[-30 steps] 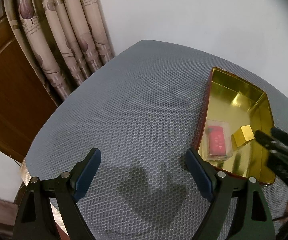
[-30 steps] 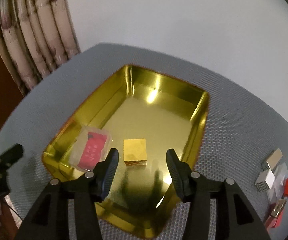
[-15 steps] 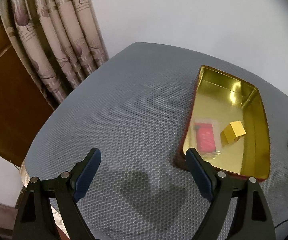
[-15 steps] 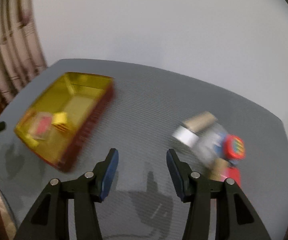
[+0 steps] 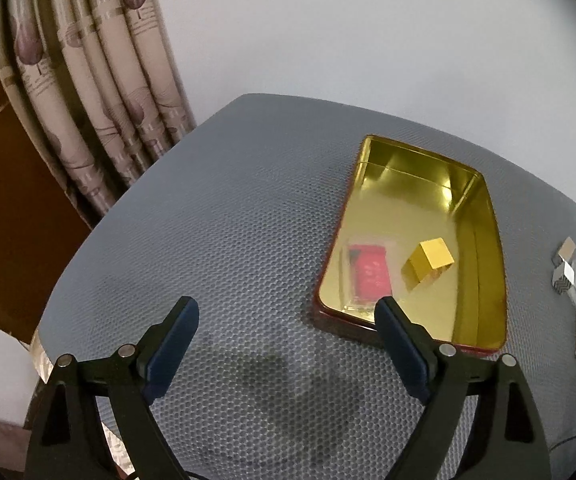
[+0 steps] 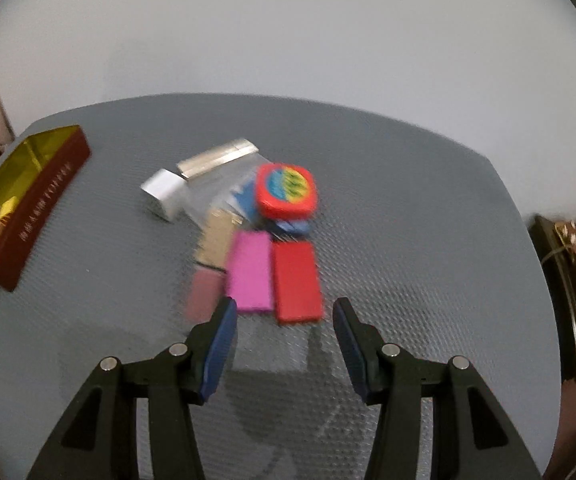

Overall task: Organize rigid objects
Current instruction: 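Grasp the red block with the right gripper and lift it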

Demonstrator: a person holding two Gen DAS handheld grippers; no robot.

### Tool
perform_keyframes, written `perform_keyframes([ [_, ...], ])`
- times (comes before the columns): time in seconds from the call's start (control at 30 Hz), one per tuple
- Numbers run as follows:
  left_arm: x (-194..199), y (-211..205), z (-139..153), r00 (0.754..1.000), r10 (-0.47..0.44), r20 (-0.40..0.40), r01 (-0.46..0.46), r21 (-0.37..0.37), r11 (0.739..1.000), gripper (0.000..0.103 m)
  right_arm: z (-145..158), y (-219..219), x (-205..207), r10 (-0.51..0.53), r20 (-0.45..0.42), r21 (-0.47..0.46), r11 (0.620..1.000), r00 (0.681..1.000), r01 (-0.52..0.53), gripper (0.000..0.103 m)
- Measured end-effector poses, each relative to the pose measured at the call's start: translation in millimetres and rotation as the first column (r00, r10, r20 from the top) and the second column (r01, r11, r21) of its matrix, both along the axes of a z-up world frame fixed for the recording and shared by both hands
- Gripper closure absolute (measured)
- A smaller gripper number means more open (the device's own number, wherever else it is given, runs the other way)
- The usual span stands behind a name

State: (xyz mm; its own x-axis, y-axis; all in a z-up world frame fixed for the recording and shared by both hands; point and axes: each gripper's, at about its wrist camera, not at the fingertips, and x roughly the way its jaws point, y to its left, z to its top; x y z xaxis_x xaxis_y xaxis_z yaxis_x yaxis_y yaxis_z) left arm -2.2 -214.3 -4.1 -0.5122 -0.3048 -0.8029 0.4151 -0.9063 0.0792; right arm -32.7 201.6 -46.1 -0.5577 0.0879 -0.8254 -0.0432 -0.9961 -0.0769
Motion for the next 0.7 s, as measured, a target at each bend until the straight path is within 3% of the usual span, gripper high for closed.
perform_keyframes([
  [0.27, 1, 25, 10, 0.999, -0.042, -0.015, 0.042, -0.022, 0.999, 0.015, -23, 10, -2, 0.010, 0.024, -0.019, 1.000, 1.000, -0.010, 0.052],
  [0.43, 0, 51, 15, 0.995, -0.104, -0.006, 0.104, -0.055, 0.993, 0.014, -29, 16, -12, 0.015, 0.022, -0.019, 1.000, 1.000, -0.015, 0.052],
  [0.7, -11, 108, 14, 0.973, -0.226, 0.038, 0.227, -0.042, 0.973, 0.014, -41, 19, -31, 0.037, -0.024, -0.052, 0.998, 0.999, -0.039, 0.052],
])
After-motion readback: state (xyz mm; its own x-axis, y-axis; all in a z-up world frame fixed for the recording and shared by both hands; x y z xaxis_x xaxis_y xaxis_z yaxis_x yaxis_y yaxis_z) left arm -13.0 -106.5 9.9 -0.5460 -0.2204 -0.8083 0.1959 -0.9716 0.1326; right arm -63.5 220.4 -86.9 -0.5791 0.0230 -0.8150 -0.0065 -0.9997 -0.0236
